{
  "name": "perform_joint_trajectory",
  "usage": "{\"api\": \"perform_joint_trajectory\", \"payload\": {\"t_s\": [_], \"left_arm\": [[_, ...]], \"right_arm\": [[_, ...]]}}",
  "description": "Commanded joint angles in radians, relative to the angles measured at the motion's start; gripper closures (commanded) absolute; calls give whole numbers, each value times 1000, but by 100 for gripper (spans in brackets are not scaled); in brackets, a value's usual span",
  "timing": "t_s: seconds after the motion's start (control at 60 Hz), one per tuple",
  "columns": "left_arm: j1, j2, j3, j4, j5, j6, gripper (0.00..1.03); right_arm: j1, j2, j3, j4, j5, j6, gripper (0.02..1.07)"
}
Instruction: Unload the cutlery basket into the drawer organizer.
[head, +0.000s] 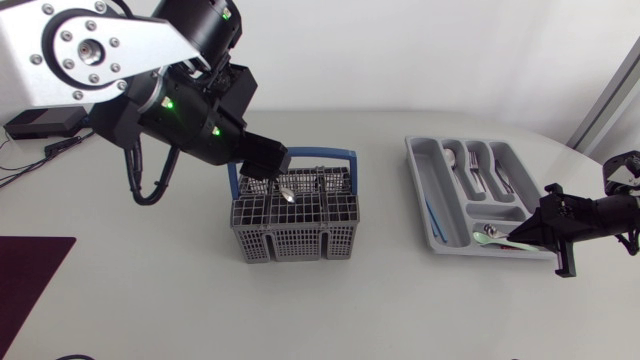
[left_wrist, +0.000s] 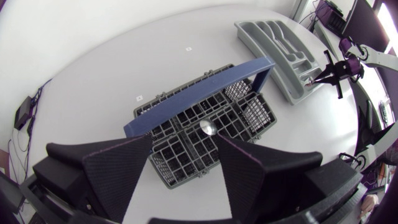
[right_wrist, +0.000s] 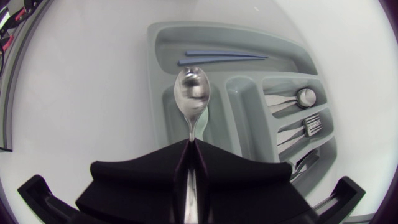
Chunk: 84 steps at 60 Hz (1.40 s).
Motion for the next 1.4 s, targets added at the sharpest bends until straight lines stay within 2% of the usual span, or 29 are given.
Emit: {"api": "perform_joint_trajectory", "payload": {"t_s": [0.0, 0.233, 0.317, 0.4, 0.483, 0.633, 0.717, 0.833, 0.883, 1.017, 1.1, 1.283, 1.383], "left_arm": [[4, -16, -22, 5, -4, 16, 11], [4, -26, -32, 5, -4, 19, 11], [4, -31, -36, 5, -4, 22, 11], [5, -37, -36, 5, -4, 25, 10], [4, -43, -36, 5, -4, 30, 10], [-2, -51, -42, 5, -4, 31, 9], [-10, -55, -48, 5, -4, 28, 8], [-33, -62, -64, 0, -3, 16, 7], [-57, -68, -78, -8, -3, -10, 7], [-87, -65, -104, -9, 3, -64, 6], [-74, -51, -117, -5, 68, -105, 6], [2, 29, -137, 40, 192, -142, 7], [36, 87, -137, 55, 227, -167, 7]], "right_arm": [[3, 9, -4, 26, 20, -46, 101], [44, -3, -50, 116, 92, -44, 100], [56, -2, -67, 145, 106, -40, 86], [67, -8, -90, 187, 118, -9, 68], [67, -27, -96, 205, 118, 22, 57], [66, -114, -112, 204, 92, 77, 39], [66, -174, -130, 196, 66, 106, 35], [81, -267, -169, 178, 36, 158, 23], [105, -326, -204, 178, 31, 191, 6], [188, -428, -254, 178, 26, 319, 6], [263, -513, -293, 179, 20, 424, 6], [432, -643, -311, 187, 22, 703, 6], [529, -692, -316, 188, 29, 823, 7]]}}
